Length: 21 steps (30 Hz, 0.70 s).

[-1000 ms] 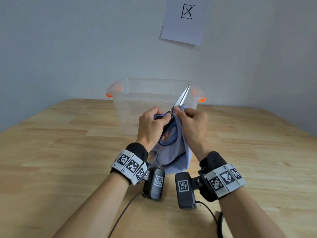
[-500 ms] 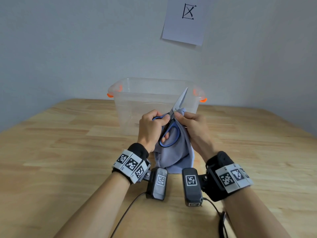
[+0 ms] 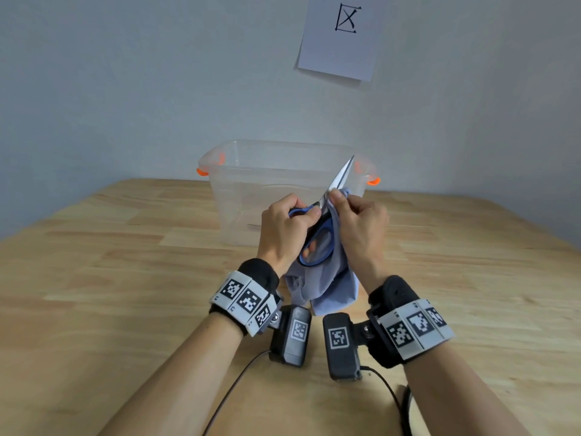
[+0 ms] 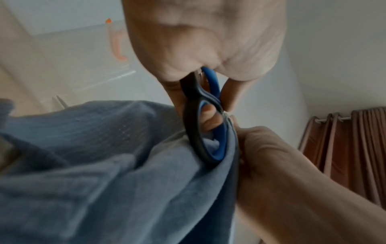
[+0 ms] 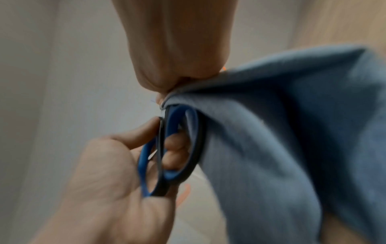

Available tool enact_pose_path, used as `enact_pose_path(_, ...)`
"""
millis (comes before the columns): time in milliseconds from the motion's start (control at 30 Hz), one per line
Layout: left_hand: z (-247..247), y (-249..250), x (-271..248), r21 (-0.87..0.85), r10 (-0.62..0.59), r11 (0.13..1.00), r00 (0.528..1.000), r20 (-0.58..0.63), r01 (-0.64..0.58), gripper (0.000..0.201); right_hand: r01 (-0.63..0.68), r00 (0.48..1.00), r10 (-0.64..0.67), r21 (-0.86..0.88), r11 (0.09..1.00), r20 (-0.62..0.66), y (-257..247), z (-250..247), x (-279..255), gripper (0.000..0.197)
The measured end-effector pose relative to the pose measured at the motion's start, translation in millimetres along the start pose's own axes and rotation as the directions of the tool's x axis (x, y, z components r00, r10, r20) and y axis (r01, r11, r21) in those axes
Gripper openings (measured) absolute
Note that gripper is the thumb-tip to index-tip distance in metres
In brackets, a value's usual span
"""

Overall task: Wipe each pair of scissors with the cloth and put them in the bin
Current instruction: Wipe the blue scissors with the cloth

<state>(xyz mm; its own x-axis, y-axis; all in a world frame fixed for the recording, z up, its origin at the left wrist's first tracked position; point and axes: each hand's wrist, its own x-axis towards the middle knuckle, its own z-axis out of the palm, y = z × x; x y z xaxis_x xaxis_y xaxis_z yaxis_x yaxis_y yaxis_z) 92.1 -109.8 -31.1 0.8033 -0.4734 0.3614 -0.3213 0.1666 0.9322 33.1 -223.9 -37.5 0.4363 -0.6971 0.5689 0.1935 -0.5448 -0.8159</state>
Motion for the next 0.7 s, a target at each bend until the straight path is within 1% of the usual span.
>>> enact_pose_path(67,-2,-2,2,-0.031,-0.03,0.999,0.999,-0.017,0.029,0.036,-0.03,0.988,0.024,0.036,0.999,0.15,4,-3,3,0.061)
enact_pose_path(133,-5,-3,4,-0.038,-0.037,0.999,0.999,-0.033,0.036,0.037,-0.064,0.961,0.042,0.076,0.995,0.272,7,-5,4,0.069)
enact_pose_path(167,-7,-3,5,-0.039,-0.037,0.999,0.999,-0.036,0.036,0.037,-0.073,0.95,0.043,0.088,0.993,0.308,6,-5,4,0.071)
enact_pose_path(233,-8,-3,6,-0.042,-0.039,0.998,0.999,-0.036,0.037,0.036,-0.068,0.944,0.034,0.093,0.993,0.327,4,-4,4,0.068)
enact_pose_path(300,-9,-3,7,-0.032,-0.034,0.999,0.999,-0.041,0.032,0.035,-0.034,0.956,0.007,0.087,0.996,0.292,1,-1,2,0.067)
enact_pose_path(367,-9,-3,7,-0.007,-0.016,1.0,0.999,-0.036,0.016,0.033,-0.018,0.978,0.005,0.064,0.998,0.208,-2,2,-1,0.058)
enact_pose_path(400,-8,-4,6,0.002,-0.009,1.0,1.0,-0.028,0.009,0.033,-0.023,0.988,0.016,0.043,0.999,0.157,-3,3,-3,0.053)
enact_pose_path(467,-8,-4,4,0.011,-0.006,1.0,1.0,-0.011,0.006,0.034,-0.046,0.996,0.043,0.029,0.999,0.082,-3,5,-5,0.054)
enact_pose_path(600,-4,-4,1,0.027,-0.014,1.0,1.0,0.0,0.014,0.038,-0.051,0.999,0.051,0.026,0.998,0.015,1,5,-4,0.058)
enact_pose_path(700,-3,-4,0,0.01,-0.027,1.0,1.0,0.014,0.027,0.037,-0.05,0.999,0.05,-0.005,0.999,-0.016,1,5,-5,0.055)
